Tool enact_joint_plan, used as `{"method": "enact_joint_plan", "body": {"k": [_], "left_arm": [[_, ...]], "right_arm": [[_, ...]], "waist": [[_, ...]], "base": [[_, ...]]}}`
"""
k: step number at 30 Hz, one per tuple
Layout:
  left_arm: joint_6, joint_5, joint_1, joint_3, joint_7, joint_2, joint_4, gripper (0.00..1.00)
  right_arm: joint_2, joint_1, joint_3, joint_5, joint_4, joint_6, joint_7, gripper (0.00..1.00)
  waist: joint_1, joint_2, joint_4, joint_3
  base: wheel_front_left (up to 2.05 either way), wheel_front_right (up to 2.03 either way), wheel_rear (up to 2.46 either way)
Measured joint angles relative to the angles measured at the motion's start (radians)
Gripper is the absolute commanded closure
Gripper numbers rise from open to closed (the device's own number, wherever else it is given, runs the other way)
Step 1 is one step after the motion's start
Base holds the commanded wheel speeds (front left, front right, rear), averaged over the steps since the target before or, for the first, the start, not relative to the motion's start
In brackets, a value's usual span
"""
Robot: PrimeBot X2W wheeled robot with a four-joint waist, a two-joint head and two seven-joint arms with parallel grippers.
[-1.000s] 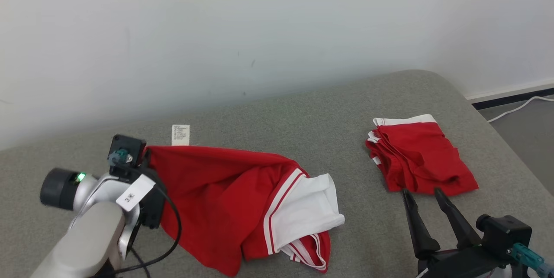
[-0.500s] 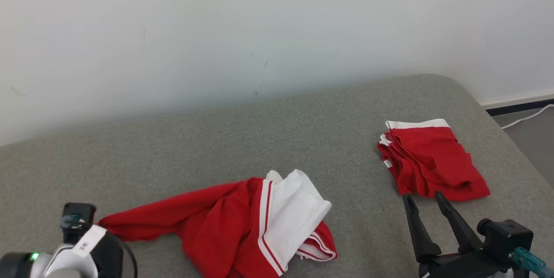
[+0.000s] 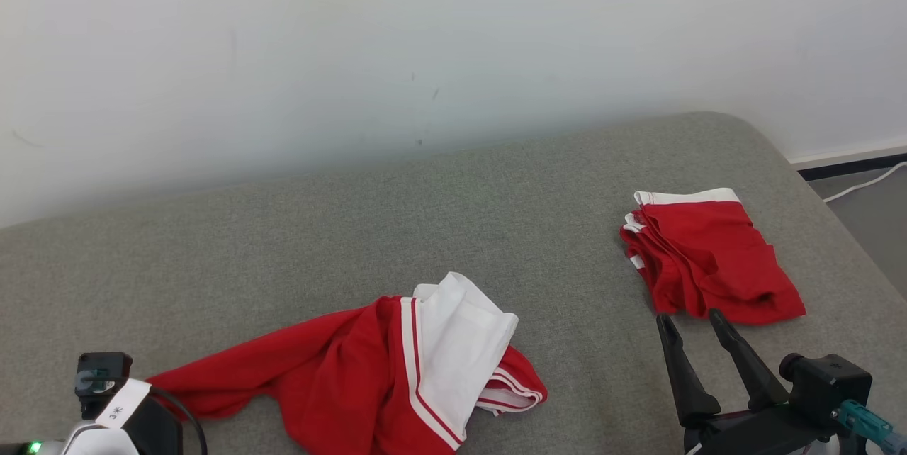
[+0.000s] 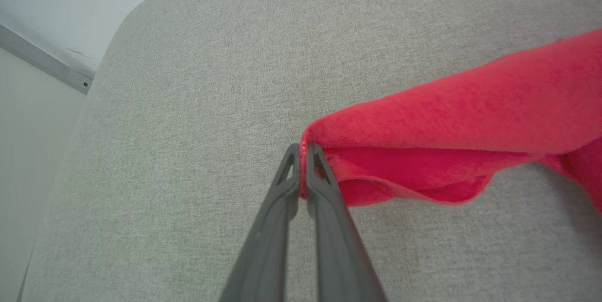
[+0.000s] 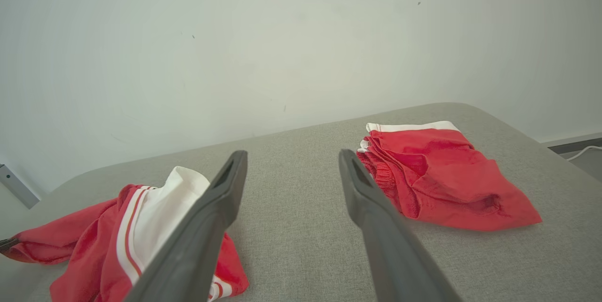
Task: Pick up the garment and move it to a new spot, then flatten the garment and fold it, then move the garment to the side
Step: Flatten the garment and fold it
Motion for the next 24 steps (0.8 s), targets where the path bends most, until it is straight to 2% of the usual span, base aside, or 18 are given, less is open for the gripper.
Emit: {"method": "enact_joint_plan", "body": {"k": [1,7,12,18,24], "left_arm": [[0.0,0.003,0.004,0.001,-0.001,-0.002,0.0,0.0],[0.0,0.007,0.006,0.026,-0.025,-0.018,-0.01,0.0],[0.0,0.008,0.005,0.074,-0.096,-0.026,-0.061,0.0],[0.001,0.036,0.027,0.125,-0.206,-0.072,-0.168,0.0],[0.001,0.063,0.147,0.194,-0.299,-0.125,-0.282,0.0]], "right_arm": [[0.0,-0.001,0.001,0.0,0.0,0.0,0.005,0.0],[0.0,-0.003,0.002,0.0,0.001,0.0,0.007,0.0],[0.001,-0.005,-0.011,0.005,0.019,-0.005,0.007,0.0],[0.001,-0.009,-0.026,0.023,0.055,-0.007,0.006,0.0],[0.019,-0.028,-0.045,0.036,0.087,-0.014,-0.021,0.0]], "waist": [[0.0,0.0,-0.001,0.001],[0.0,0.0,-0.003,0.007],[0.0,-0.0001,0.006,0.005],[0.0,0.0,0.038,-0.008],[0.0,0.0,0.085,-0.029]], "base": [[0.0,0.0,0.0],[0.0,0.0,0.0],[0.0,0.0,0.0],[0.0,0.0,0.0],[0.0,0.0,0.0]]}}
